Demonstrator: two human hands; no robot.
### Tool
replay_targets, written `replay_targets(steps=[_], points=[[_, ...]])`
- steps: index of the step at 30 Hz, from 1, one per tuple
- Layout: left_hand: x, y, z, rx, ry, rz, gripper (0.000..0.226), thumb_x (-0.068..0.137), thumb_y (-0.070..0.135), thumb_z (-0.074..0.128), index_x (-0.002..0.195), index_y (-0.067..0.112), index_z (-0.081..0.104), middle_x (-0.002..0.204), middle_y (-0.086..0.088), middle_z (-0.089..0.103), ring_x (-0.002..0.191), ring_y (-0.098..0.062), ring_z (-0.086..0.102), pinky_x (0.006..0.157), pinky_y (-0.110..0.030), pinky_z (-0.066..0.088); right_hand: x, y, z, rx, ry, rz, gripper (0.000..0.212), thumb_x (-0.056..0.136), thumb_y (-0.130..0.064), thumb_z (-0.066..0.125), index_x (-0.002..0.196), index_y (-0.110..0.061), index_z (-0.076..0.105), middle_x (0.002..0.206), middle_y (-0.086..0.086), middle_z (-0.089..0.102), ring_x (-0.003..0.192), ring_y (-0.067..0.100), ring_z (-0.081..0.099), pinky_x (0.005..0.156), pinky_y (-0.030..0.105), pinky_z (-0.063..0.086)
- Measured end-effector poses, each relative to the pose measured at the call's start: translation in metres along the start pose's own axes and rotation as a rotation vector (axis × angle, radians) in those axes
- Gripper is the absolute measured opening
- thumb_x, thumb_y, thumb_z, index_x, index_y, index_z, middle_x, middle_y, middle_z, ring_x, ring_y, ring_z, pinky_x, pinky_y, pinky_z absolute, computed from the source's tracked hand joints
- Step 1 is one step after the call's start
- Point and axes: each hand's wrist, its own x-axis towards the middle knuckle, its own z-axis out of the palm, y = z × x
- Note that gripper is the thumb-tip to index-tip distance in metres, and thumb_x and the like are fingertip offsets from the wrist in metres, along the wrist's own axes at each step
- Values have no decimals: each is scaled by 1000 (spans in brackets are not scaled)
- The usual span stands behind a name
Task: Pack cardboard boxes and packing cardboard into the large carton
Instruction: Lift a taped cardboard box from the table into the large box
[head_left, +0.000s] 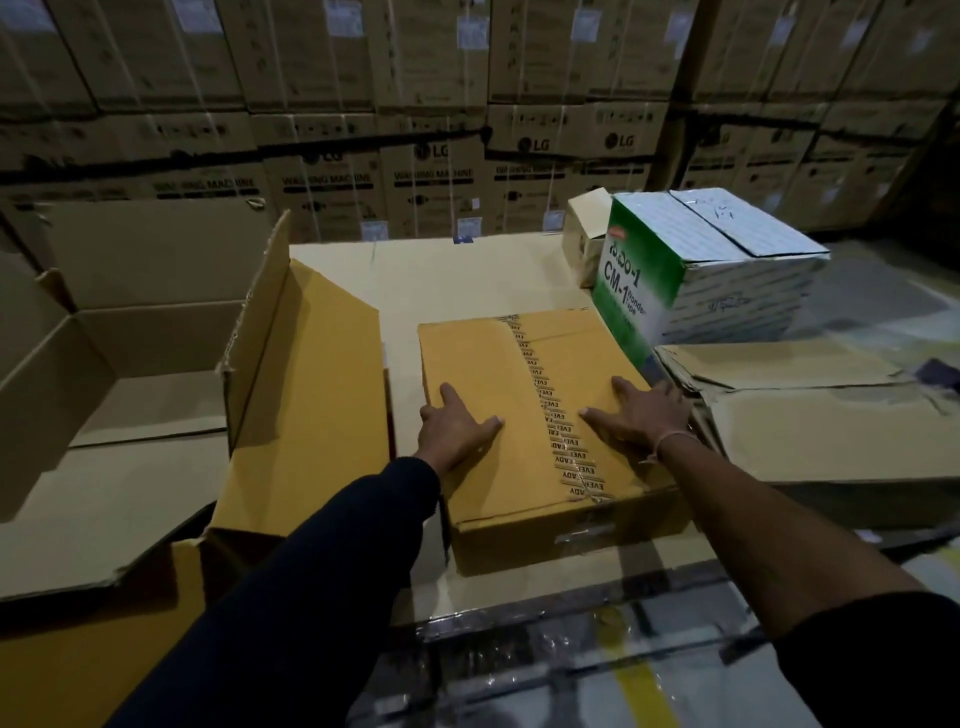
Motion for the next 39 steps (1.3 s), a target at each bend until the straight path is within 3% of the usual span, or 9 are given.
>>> replay_targets(steps=[7,14,20,26,30,35,39], points=[[4,-5,-22,72,65,4,113,75,75,74,157,20,19,144,-24,41,122,-42,55,88,-43,50,-12,-15,7,98,70,7,102,71,-96,52,155,-39,39,152,26,35,140,47,34,113,53,30],[4,32,-63,131,102,88,102,71,80,73,146,23,34,138,-18,48,120,-38,56,92,-44,51,-18,-20,-18,156,175,6,106,64,-103,44,151,-42,45,152,24,38,139,46,36,112,52,33],[3,77,-109,124,188,168,104,72,76,76,150,25,31,139,-17,45,123,-39,54,101,-49,51,-19,-26,-70,245,322,6,99,71,-96,53,153,-42,45,147,23,42,135,42,38,110,49,33],[8,111,-161,101,292,258,106,70,80,74,151,27,31,136,-15,49,120,-36,55,96,-47,51,-18,-39,-131,291,449,-20,93,73,-90,59,151,-40,48,143,23,40,133,43,38,108,50,33],[6,129,-204,101,350,313,100,69,79,75,145,27,36,136,-11,52,118,-32,55,85,-42,50,-19,-56,-174,306,498,-31,96,69,-93,61,149,-41,50,141,23,43,131,43,38,104,48,34],[-3,142,-264,100,390,325,90,69,78,75,136,25,46,136,-12,52,120,-32,53,94,-46,51,-25,-82,-228,355,530,-117,96,67,-92,64,146,-40,54,146,23,40,134,45,36,105,50,33],[-14,143,-317,116,415,340,83,74,76,73,132,22,50,135,-12,54,116,-29,53,80,-41,44,-38,-113,-263,344,541,-172,99,65,-92,64,149,-41,51,143,20,42,129,42,38,101,45,35]])
